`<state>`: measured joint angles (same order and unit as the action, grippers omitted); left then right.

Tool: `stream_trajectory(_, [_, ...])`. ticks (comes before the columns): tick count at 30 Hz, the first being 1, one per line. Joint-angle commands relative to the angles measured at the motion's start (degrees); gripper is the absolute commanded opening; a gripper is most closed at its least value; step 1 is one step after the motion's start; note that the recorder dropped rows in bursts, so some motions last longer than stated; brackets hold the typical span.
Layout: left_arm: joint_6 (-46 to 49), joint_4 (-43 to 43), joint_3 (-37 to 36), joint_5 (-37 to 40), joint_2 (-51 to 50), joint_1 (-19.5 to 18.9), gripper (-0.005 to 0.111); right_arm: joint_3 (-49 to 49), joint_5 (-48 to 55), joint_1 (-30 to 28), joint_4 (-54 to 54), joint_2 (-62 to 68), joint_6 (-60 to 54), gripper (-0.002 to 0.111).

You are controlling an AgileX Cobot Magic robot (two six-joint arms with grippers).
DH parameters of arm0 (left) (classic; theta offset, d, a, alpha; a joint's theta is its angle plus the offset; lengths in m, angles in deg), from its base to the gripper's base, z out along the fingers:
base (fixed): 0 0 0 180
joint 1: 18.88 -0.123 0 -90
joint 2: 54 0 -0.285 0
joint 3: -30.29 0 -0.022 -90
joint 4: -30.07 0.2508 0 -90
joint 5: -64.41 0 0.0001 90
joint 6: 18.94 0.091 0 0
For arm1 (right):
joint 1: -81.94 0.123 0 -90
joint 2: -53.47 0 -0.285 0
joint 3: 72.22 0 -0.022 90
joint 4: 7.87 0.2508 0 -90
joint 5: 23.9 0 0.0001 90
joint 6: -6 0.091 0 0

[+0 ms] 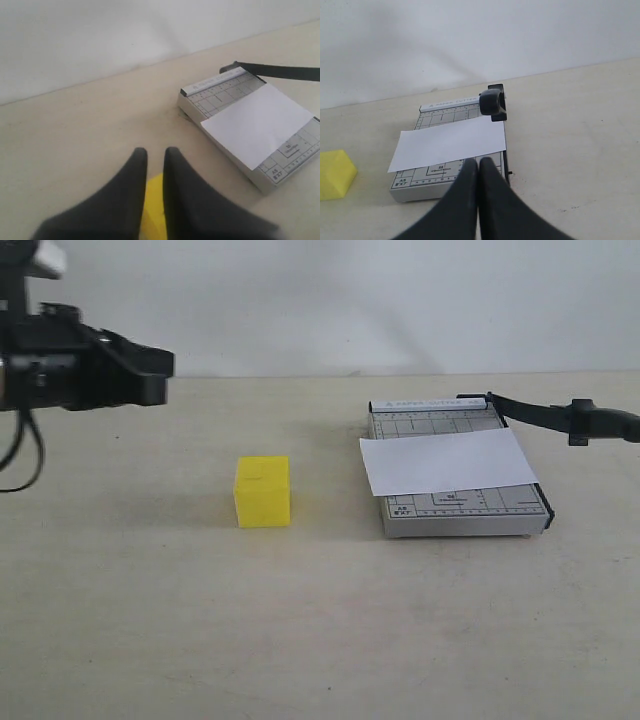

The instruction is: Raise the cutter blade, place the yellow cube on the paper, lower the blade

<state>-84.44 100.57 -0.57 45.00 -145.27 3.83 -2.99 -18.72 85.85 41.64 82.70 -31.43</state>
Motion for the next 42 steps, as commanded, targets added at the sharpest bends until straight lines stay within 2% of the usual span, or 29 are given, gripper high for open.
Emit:
stream_trajectory(1, [3.2,-4.17,8.49,1.39,-10.59,6.64,0.013,-0.08,-0.31,0.07,-0.5,-0.17,-0.48,0.0])
stream_trajectory(6, [5.16,-4.17,18.43,2.49,-21.71,12.48,0.013,-0.08,-0.31,0.07,-0.5,-0.17,-0.48,0.0])
stream_trajectory(12, [6.82,-3.81,28.2,6.0,-32.18,16.32,0.013,-0.08,-0.19,0.07,-0.5,-0.17,-0.47,0.0])
stream_trajectory(16, [7.23,-3.26,31.53,6.86,-36.48,17.31,0.013,-0.08,-0.19,0.07,-0.5,-0.17,-0.47,0.0])
stream_trajectory(19, [7.23,-3.26,32.7,10.74,-38.42,17.95,0.013,-0.08,-0.19,0.07,-0.5,-0.17,-0.47,0.0])
stream_trajectory(28, [7.37,-3.26,36.36,10.15,-40.95,19.29,0.013,-0.08,-0.19,0.07,-0.5,-0.17,-0.47,0.0])
stream_trajectory(34, [7.37,-3.26,43.33,10.7,-45.03,22.0,0.013,-0.08,-0.19,0.07,-0.5,-0.17,-0.47,0.0])
stream_trajectory(42, [7.37,-3.26,51.02,11.48,-50.95,23.66,0.013,-0.08,-0.21,0.07,-0.5,-0.17,-0.58,0.0])
